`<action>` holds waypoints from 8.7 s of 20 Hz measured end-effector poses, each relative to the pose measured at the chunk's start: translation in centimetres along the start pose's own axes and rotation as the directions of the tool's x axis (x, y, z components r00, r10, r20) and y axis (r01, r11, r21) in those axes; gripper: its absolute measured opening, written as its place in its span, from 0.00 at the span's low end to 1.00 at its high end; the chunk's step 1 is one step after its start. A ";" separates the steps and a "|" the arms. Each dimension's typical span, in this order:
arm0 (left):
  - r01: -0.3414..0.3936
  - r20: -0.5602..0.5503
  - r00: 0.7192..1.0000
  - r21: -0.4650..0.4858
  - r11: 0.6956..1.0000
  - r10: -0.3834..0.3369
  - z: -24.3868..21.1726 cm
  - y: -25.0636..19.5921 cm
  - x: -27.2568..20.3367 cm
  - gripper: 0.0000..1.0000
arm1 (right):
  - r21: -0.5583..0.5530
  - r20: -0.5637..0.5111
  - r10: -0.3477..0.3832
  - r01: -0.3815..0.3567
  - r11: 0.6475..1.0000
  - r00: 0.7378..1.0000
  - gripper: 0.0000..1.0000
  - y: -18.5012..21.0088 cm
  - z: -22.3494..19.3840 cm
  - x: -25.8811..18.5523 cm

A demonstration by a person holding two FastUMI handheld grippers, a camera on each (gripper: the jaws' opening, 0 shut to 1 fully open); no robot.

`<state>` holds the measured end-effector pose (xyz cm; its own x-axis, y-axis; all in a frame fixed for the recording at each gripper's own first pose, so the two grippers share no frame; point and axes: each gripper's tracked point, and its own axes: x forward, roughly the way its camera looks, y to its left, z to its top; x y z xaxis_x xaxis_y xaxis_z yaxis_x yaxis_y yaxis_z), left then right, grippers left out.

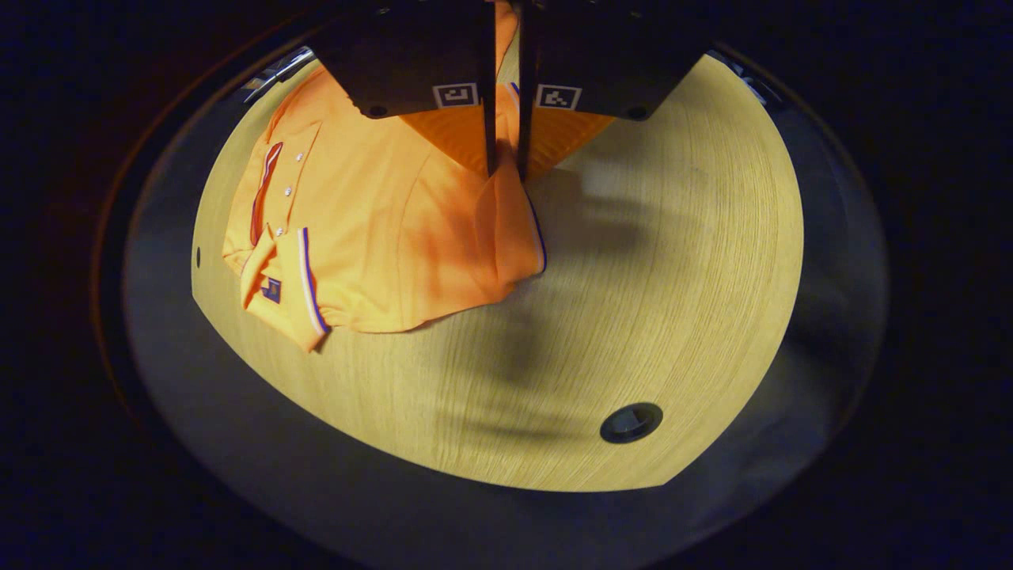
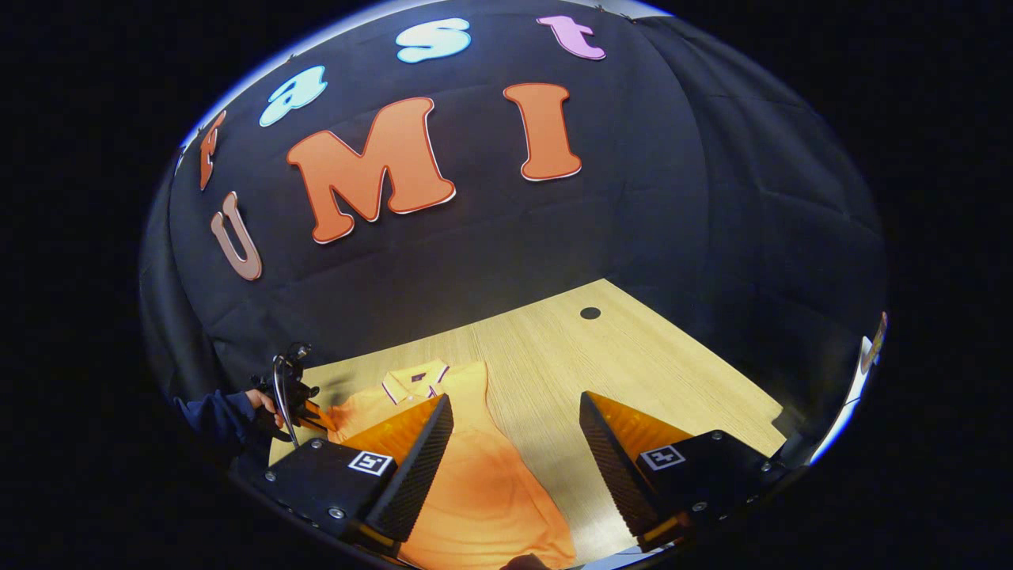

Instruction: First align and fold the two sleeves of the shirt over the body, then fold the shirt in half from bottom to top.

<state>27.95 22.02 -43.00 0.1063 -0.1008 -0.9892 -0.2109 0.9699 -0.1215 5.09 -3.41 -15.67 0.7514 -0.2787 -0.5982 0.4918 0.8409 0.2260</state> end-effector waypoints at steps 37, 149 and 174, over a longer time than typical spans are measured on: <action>-0.045 0.860 0.472 0.244 0.969 -0.195 -13.0 -12.1 -31.7 0.92 | -0.346 0.191 0.246 -0.169 0.923 0.950 0.99 1.2 5.3 -1.7; 0.249 0.013 0.967 0.178 0.952 -0.256 -3.5 -13.3 -5.8 0.02 | -0.105 -0.663 0.065 -0.180 0.978 0.745 0.04 10.9 -7.0 23.2; 0.051 0.693 0.700 0.196 0.979 -0.175 10.7 -14.8 -15.7 0.96 | -0.105 -0.197 0.257 -0.281 0.954 0.946 0.72 14.0 7.2 31.4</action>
<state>39.78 11.63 -24.79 0.7844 -0.0865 -0.6142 -0.0110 0.9881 -0.1532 38.73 -3.77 -25.79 0.7504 0.0436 -0.6596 0.2123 0.9290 0.3030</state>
